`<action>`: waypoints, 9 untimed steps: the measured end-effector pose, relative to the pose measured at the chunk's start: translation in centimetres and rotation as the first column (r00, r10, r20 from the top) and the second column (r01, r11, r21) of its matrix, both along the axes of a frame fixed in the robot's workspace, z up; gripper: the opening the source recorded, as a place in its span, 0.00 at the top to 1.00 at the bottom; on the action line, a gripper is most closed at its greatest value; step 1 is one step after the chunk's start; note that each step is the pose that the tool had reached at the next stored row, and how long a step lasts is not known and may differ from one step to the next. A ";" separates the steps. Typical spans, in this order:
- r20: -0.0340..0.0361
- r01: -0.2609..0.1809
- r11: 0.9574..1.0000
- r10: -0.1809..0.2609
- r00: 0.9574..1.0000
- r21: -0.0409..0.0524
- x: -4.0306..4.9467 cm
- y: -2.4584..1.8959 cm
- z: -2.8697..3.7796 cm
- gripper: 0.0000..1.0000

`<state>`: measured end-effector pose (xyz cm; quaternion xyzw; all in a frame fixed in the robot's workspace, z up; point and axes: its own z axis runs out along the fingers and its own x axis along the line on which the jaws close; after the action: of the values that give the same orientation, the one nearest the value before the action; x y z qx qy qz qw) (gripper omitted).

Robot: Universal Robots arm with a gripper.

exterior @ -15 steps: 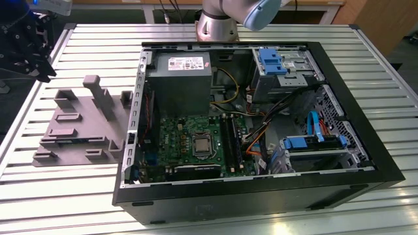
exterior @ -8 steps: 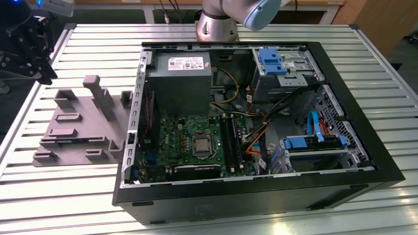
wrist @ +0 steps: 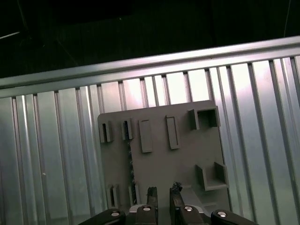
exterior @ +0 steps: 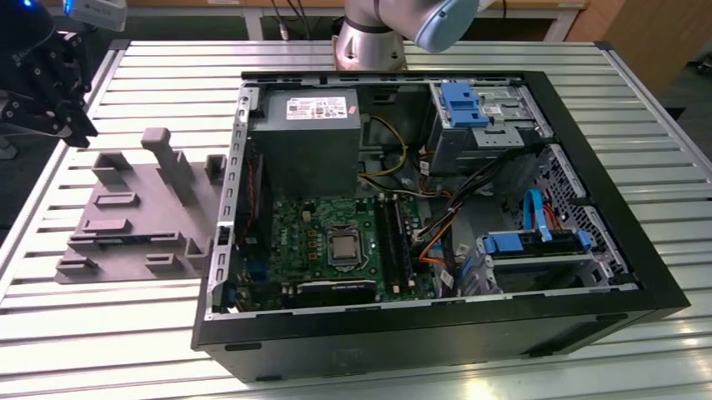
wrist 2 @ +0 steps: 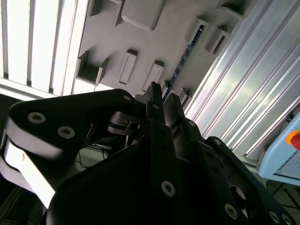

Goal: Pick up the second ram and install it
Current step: 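Pick up the second ram and move it above second insertion slot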

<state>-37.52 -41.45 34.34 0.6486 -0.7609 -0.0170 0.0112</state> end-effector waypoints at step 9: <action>0.000 -0.003 1.000 0.003 1.000 0.000 0.00 0.00 -0.03 0.75</action>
<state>-37.52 -41.45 34.31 0.6496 -0.7600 -0.0170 0.0112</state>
